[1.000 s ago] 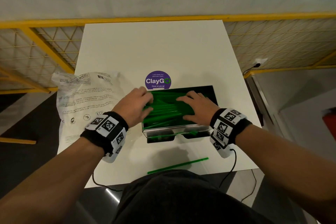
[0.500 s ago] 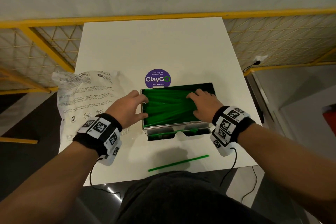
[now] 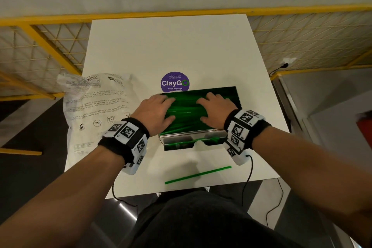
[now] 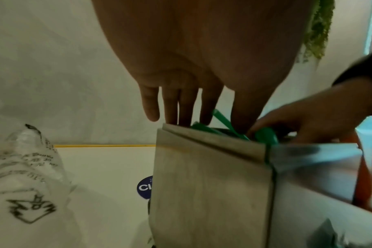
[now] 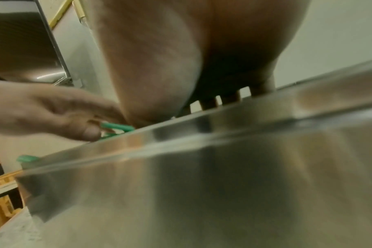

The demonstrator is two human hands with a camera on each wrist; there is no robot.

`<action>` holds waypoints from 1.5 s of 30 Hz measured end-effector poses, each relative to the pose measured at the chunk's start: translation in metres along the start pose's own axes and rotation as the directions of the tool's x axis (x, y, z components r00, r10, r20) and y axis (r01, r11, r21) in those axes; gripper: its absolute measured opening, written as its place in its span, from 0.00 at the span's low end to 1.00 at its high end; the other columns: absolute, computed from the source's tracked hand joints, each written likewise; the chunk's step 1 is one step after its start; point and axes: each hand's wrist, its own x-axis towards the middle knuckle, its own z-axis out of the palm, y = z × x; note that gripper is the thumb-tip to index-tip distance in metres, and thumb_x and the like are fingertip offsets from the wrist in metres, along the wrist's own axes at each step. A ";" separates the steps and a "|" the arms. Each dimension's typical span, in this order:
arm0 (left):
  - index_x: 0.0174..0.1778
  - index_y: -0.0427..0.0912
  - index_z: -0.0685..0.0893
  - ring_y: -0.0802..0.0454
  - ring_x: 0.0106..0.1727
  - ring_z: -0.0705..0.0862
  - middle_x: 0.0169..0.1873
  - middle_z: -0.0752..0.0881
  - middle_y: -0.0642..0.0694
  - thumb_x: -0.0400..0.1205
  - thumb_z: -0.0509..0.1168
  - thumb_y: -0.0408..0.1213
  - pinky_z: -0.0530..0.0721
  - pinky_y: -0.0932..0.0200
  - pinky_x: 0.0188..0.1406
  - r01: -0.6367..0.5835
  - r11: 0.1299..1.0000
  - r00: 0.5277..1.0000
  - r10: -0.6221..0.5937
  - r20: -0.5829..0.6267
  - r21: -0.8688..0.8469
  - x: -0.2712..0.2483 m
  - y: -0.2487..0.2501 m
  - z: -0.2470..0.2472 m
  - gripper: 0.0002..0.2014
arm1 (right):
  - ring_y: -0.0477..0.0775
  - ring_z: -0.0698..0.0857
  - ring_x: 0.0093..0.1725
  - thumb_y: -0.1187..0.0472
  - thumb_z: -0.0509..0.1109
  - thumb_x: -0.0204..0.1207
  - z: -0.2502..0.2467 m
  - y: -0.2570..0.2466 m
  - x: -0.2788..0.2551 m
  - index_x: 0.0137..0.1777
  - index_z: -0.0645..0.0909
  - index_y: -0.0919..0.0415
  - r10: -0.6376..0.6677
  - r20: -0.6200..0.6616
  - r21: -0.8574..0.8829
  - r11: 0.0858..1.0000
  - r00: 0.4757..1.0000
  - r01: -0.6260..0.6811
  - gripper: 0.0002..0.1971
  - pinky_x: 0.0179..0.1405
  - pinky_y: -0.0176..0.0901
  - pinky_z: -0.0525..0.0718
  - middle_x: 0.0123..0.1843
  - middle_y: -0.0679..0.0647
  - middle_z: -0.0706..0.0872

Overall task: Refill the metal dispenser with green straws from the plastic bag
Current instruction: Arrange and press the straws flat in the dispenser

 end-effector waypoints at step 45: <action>0.58 0.57 0.84 0.53 0.58 0.75 0.50 0.86 0.55 0.82 0.62 0.51 0.61 0.50 0.62 -0.046 0.995 0.992 0.035 0.121 0.089 -0.002 0.006 -0.004 0.11 | 0.55 0.76 0.37 0.58 0.55 0.82 0.014 -0.020 -0.093 0.53 0.73 0.57 -0.228 0.153 0.134 0.969 0.962 0.208 0.07 0.38 0.47 0.74 0.41 0.51 0.78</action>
